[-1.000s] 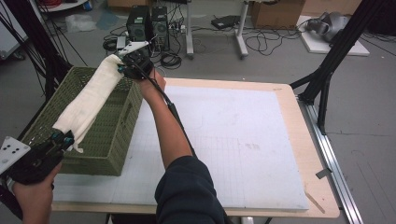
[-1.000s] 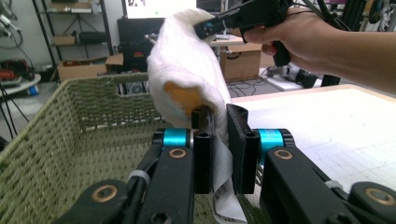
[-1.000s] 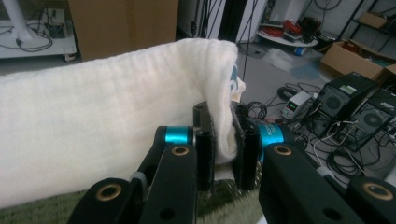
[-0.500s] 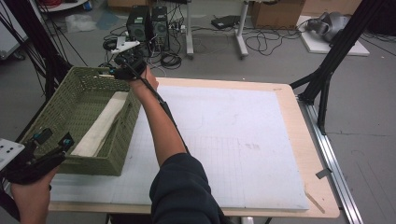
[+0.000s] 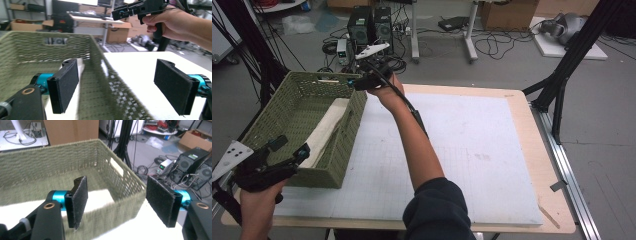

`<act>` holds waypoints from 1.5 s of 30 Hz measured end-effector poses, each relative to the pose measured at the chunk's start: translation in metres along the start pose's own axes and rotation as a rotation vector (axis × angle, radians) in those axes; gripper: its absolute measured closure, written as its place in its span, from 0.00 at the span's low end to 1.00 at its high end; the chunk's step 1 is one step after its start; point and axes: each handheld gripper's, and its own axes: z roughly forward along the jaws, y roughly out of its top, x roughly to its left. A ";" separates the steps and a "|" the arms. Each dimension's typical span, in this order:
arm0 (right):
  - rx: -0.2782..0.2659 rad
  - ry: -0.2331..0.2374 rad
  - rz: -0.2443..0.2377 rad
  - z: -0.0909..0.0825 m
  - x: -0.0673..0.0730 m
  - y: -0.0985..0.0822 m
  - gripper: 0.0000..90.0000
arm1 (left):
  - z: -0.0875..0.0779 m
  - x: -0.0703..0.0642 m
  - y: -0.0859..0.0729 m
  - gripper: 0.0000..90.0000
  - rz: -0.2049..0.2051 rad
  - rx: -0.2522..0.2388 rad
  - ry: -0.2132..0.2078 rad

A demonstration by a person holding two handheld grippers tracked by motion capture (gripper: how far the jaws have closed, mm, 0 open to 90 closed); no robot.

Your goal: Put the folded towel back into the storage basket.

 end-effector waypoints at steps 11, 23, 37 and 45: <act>0.024 -0.032 0.033 -0.082 -0.020 -0.052 0.25 | 0.028 -0.025 -0.003 0.23 0.014 0.041 -0.155; 0.034 -0.117 0.044 -0.170 -0.028 -0.120 0.25 | 0.055 -0.056 -0.009 0.24 0.042 0.070 -0.279; 0.052 -0.221 0.109 -0.237 -0.017 -0.189 0.18 | 0.083 -0.090 -0.021 0.22 0.086 0.139 -0.377; -0.007 -0.315 0.159 -0.275 -0.004 -0.236 0.18 | 0.099 -0.108 -0.039 0.23 0.091 0.166 -0.447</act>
